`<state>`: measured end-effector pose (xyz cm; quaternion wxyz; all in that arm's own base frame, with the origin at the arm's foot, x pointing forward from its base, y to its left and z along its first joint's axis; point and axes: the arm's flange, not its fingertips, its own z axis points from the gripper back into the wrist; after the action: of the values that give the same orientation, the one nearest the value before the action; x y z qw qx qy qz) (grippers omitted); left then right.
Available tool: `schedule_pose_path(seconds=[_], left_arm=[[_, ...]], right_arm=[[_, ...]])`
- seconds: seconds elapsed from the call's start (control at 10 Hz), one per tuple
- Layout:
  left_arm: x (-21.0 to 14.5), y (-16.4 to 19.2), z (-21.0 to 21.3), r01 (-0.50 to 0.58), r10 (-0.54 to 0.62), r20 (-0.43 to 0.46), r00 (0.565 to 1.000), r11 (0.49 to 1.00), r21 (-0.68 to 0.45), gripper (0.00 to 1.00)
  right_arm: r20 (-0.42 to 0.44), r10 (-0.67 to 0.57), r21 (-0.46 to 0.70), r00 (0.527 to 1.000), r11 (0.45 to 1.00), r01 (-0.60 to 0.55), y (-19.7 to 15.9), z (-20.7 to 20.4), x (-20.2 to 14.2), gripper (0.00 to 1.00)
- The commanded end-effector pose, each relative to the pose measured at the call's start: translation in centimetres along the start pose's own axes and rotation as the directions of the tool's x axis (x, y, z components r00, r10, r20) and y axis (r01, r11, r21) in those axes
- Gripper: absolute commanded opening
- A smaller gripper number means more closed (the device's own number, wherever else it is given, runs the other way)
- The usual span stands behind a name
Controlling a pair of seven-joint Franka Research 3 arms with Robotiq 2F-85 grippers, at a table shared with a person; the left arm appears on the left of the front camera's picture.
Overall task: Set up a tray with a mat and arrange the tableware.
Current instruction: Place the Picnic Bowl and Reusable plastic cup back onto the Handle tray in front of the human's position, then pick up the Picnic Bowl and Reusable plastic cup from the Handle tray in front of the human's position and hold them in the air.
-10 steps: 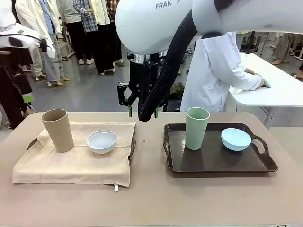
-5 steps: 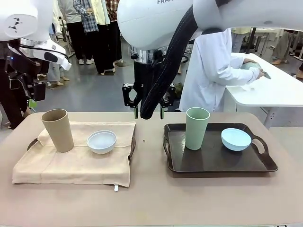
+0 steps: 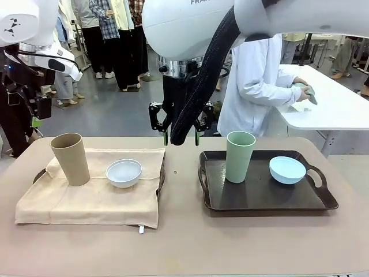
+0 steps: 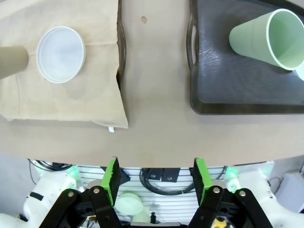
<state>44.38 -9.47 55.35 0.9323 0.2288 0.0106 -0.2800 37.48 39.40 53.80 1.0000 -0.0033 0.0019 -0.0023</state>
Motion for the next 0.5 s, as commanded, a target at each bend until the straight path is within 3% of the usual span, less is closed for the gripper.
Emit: schedule_pose_path(seconds=[0.0,0.4], left_arm=[[-0.26,-0.24,-0.20,0.002,-0.002,0.014,1.000,1.000,0.021,1.00],[-0.26,-0.24,-0.20,0.002,-0.002,0.014,1.000,1.000,0.021,1.00]], right_arm=[[0.006,-0.002,0.004,1.000,1.000,0.002,-0.06,0.02,0.01,0.79],[0.006,-0.002,0.004,1.000,1.000,0.002,-0.06,0.02,0.01,0.79]])
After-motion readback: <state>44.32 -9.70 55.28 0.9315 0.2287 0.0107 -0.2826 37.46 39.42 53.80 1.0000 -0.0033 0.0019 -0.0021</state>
